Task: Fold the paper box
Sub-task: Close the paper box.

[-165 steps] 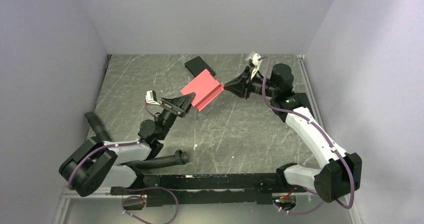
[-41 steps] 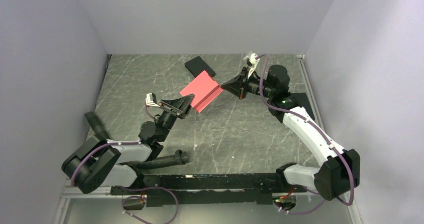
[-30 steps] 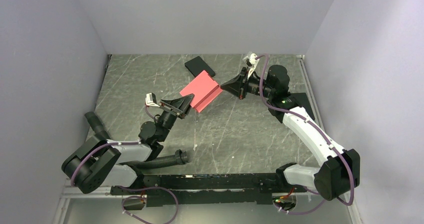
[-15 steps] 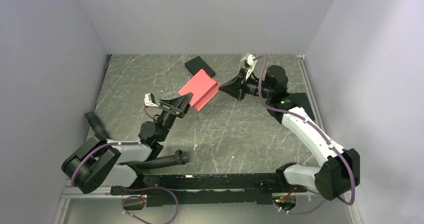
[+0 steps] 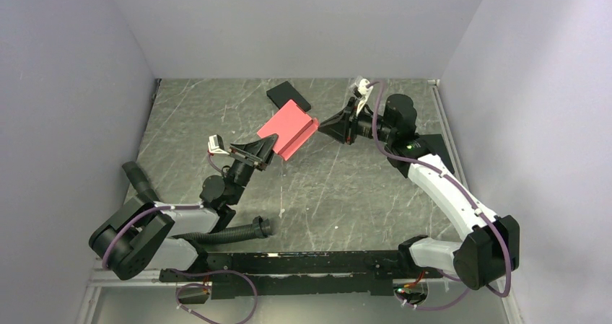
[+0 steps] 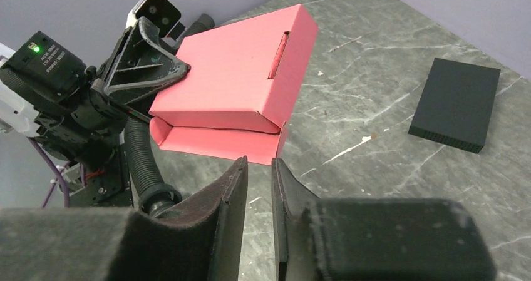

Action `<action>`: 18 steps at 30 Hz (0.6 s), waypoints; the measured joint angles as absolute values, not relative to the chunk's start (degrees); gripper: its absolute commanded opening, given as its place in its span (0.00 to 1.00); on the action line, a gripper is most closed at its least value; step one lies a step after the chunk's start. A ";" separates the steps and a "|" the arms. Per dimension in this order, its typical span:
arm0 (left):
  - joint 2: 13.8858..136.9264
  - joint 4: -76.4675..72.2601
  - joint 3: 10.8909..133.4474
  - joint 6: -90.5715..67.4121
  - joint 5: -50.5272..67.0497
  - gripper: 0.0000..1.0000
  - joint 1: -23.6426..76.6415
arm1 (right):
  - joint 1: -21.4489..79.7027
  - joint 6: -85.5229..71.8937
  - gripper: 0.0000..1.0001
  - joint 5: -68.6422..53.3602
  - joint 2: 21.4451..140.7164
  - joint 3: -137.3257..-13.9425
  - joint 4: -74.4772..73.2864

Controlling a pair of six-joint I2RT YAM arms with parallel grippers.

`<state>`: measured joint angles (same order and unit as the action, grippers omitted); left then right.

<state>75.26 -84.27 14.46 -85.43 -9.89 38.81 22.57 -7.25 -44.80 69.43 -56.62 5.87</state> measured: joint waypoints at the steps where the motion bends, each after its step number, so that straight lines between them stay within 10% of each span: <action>1: 75.26 -84.27 14.46 -85.43 -9.89 0.00 38.81 | 22.52 -7.18 0.27 -44.80 69.43 -56.62 5.85; 18: 75.26 -84.27 14.46 -85.45 -9.67 0.00 38.81 | 22.06 -5.50 0.38 -43.42 69.43 -58.57 3.84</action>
<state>75.26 -84.27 14.46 -85.45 -9.67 38.81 22.06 -5.50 -43.42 69.43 -58.57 3.84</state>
